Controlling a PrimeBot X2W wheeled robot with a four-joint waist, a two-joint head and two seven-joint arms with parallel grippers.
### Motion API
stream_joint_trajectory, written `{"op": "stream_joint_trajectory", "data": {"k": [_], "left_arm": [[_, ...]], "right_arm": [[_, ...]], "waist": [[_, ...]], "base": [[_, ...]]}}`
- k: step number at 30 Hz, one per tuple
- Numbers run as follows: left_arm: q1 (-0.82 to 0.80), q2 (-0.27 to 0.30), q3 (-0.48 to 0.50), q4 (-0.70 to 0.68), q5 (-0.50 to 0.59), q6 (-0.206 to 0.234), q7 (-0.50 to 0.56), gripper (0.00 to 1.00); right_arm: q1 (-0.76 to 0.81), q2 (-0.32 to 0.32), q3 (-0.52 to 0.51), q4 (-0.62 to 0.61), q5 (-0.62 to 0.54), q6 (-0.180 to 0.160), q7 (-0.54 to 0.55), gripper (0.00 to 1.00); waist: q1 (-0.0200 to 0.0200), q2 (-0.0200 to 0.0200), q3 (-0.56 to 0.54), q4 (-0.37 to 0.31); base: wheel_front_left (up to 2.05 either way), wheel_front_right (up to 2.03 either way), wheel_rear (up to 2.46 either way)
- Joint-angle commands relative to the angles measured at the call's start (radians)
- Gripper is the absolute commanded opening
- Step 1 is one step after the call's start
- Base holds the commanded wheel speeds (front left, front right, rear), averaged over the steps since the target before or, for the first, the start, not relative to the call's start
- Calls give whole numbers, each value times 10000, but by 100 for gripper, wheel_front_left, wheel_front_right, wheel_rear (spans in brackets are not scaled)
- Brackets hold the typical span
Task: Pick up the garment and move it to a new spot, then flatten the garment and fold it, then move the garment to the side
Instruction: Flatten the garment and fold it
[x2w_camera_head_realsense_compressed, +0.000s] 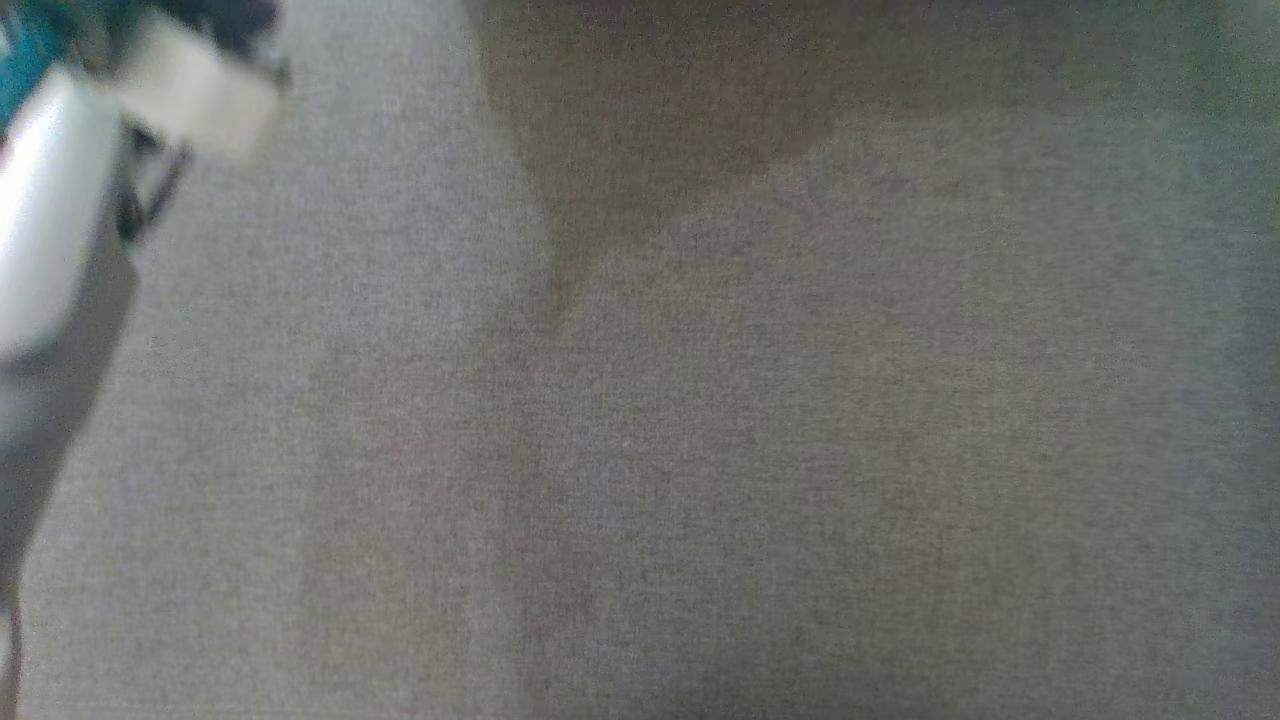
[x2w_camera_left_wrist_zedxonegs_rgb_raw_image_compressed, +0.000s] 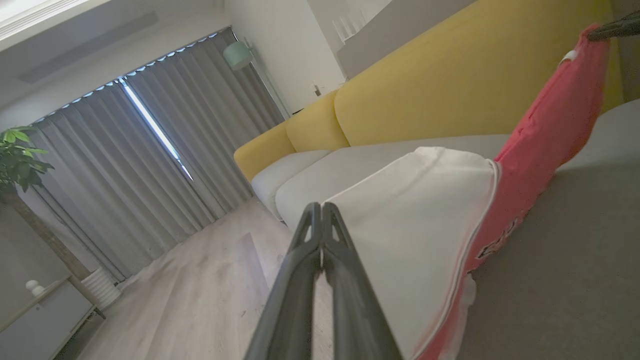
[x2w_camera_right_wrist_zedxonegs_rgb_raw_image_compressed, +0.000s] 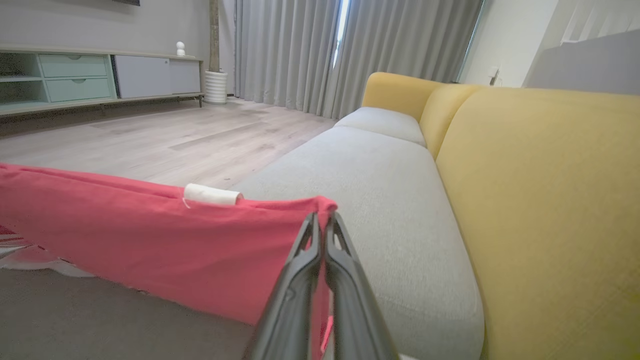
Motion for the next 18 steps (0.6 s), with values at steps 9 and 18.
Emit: {"op": "stream_joint_trajectory", "data": {"k": [9, 18], "left_arm": [[4392, 1635, 464, -2037, -639, 119, -37, 0], [7381, 1862, -215, -2771, -1197, 456, 49, 0]], "right_arm": [[4149, -525, -561, -1754, 779, 63, -105, 0], [6862, -427, -1270, -2411, 779, 63, -106, 0]], "waist": [[2, 0, -2020, -528], [2, 0, -3157, -541]], "base": [[0, 0, 0], [0, 0, 0]]}}
